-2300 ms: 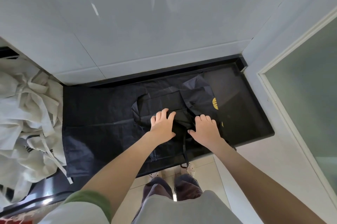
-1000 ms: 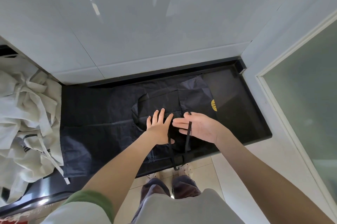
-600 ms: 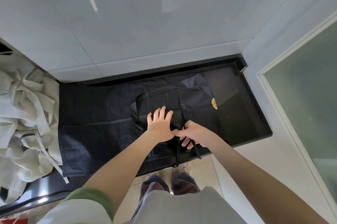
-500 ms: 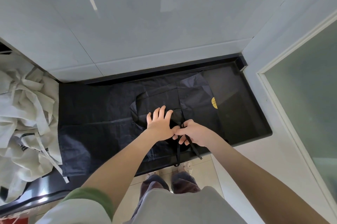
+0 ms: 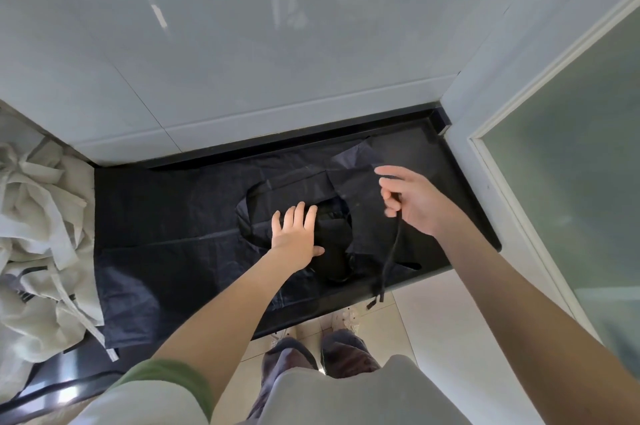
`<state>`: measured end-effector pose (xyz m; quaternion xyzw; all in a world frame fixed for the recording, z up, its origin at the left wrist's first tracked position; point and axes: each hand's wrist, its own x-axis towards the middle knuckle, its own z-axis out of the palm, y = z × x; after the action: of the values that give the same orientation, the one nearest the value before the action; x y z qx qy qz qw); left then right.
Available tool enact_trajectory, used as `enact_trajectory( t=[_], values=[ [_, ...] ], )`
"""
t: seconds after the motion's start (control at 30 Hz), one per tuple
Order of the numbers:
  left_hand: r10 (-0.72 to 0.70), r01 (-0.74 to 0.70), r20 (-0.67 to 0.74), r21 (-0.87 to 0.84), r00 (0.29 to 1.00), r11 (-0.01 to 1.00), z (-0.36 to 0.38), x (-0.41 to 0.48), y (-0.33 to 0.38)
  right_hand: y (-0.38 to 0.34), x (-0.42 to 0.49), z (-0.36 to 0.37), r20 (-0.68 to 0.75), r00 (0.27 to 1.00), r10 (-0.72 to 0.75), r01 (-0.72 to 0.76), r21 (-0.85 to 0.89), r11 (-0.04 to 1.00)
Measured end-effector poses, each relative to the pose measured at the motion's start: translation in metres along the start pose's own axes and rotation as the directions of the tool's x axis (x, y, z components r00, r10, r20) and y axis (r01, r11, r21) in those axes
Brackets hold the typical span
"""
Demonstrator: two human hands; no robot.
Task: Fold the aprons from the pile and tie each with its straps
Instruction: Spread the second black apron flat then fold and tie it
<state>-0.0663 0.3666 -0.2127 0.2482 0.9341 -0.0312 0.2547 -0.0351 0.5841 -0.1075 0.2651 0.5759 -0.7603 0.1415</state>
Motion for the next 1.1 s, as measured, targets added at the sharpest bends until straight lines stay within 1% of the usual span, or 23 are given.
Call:
enact_trajectory(
  t=[0.03, 0.07, 0.1, 0.17, 0.23, 0.27, 0.33, 0.37, 0.47, 0.5, 0.57, 0.6, 0.67, 0.7, 0.77, 0.83, 0.87, 0.9, 0.93, 0.97, 1.0, 1.03, 1.1],
  values=[
    [0.052, -0.052, -0.104, 0.009, 0.993, 0.999, 0.001, -0.002, -0.001, 0.001, 0.004, -0.004, -0.092, 0.995, -0.025, 0.022, -0.04, 0.999],
    [0.126, -0.122, -0.215, 0.032, 0.968, 0.992, 0.002, -0.006, -0.002, 0.005, 0.009, -0.005, -0.184, 0.982, -0.028, 0.012, -0.089, 0.996],
    [0.21, -0.203, -0.282, 0.056, 0.936, 0.978, 0.004, -0.009, -0.004, 0.01, 0.014, -0.005, -0.26, 0.966, -0.013, -0.028, -0.15, 0.988],
    [0.368, -0.349, -0.384, 0.12, 0.847, 0.929, 0.013, -0.011, -0.006, 0.024, 0.022, 0.001, -0.322, 0.946, 0.043, -0.149, -0.312, 0.938],
    [0.459, -0.443, -0.388, 0.135, 0.8, 0.886, 0.017, -0.01, -0.006, 0.038, 0.026, 0.012, -0.305, 0.949, 0.08, -0.241, -0.542, 0.805],
    [0.483, -0.474, -0.366, 0.121, 0.795, 0.872, 0.017, -0.009, -0.004, 0.043, 0.027, 0.018, -0.286, 0.954, 0.09, -0.26, -0.639, 0.724],
    [0.502, -0.494, -0.246, 0.097, 0.829, 0.864, 0.017, -0.007, 0.0, 0.052, 0.03, 0.025, -0.223, 0.968, 0.119, -0.247, -0.741, 0.624],
    [0.494, -0.486, -0.197, 0.094, 0.847, 0.869, 0.018, -0.005, -0.001, 0.056, 0.032, 0.027, -0.172, 0.976, 0.132, -0.217, -0.781, 0.586],
    [0.465, -0.457, -0.162, 0.086, 0.871, 0.886, 0.018, -0.001, 0.0, 0.066, 0.036, 0.026, 0.007, 0.986, 0.164, -0.062, -0.911, 0.408],
    [0.467, -0.46, -0.14, 0.081, 0.873, 0.884, 0.018, 0.0, 0.0, 0.069, 0.036, 0.025, 0.051, 0.983, 0.177, -0.018, -0.93, 0.368],
    [0.471, -0.469, -0.129, 0.043, 0.873, 0.882, 0.018, 0.004, 0.001, 0.073, 0.034, 0.02, 0.109, 0.975, 0.193, 0.037, -0.939, 0.343],
    [0.464, -0.469, -0.138, -0.006, 0.875, 0.883, 0.017, 0.006, 0.002, 0.075, 0.033, 0.017, 0.131, 0.97, 0.205, 0.057, -0.942, 0.33],
    [0.411, -0.447, -0.198, -0.199, 0.89, 0.872, 0.01, 0.008, 0.002, 0.078, 0.032, 0.011, 0.169, 0.954, 0.249, 0.096, -0.955, 0.281],
    [0.351, -0.414, -0.241, -0.305, 0.905, 0.858, 0.007, 0.009, 0.001, 0.08, 0.031, 0.008, 0.186, 0.945, 0.27, 0.111, -0.956, 0.271],
    [0.198, -0.343, -0.349, -0.427, 0.916, 0.837, -0.001, 0.011, -0.004, 0.081, 0.032, 0.002, 0.18, 0.939, 0.293, 0.082, -0.945, 0.317],
    [0.069, -0.291, -0.463, -0.428, 0.884, 0.856, -0.009, 0.013, -0.013, 0.075, 0.035, -0.002, 0.144, 0.933, 0.329, 0.007, -0.924, 0.383],
    [0.021, -0.262, -0.505, -0.412, 0.863, 0.872, -0.011, 0.016, -0.018, 0.069, 0.036, -0.005, 0.135, 0.929, 0.344, -0.013, -0.918, 0.397],
    [-0.023, -0.229, -0.537, -0.397, 0.843, 0.889, -0.016, 0.02, -0.025, 0.062, 0.039, -0.007, 0.133, 0.936, 0.327, -0.015, -0.911, 0.412],
    [-0.059, -0.189, -0.552, -0.383, 0.832, 0.904, -0.022, 0.023, -0.032, 0.053, 0.042, -0.011, 0.125, 0.957, 0.261, -0.001, -0.9, 0.436],
    [-0.093, -0.139, -0.544, -0.37, 0.834, 0.919, -0.027, 0.026, -0.04, 0.043, 0.045, -0.015, 0.108, 0.982, 0.154, 0.024, -0.885, 0.465],
    [-0.118, -0.075, -0.503, -0.346, 0.856, 0.935, -0.032, 0.03, -0.048, 0.032, 0.049, -0.02, 0.076, 0.996, 0.035, 0.05, -0.875, 0.482],
    [-0.128, -0.005, -0.437, -0.29, 0.89, 0.957, -0.035, 0.034, -0.057, 0.02, 0.054, -0.026, 0.042, 0.998, -0.051, 0.061, -0.878, 0.475],
    [-0.114, 0.09, -0.271, -0.099, 0.956, 0.991, -0.038, 0.044, -0.074, 0.0, 0.067, -0.037, -0.014, 0.994, -0.111, 0.033, -0.91, 0.412]
  ],
)
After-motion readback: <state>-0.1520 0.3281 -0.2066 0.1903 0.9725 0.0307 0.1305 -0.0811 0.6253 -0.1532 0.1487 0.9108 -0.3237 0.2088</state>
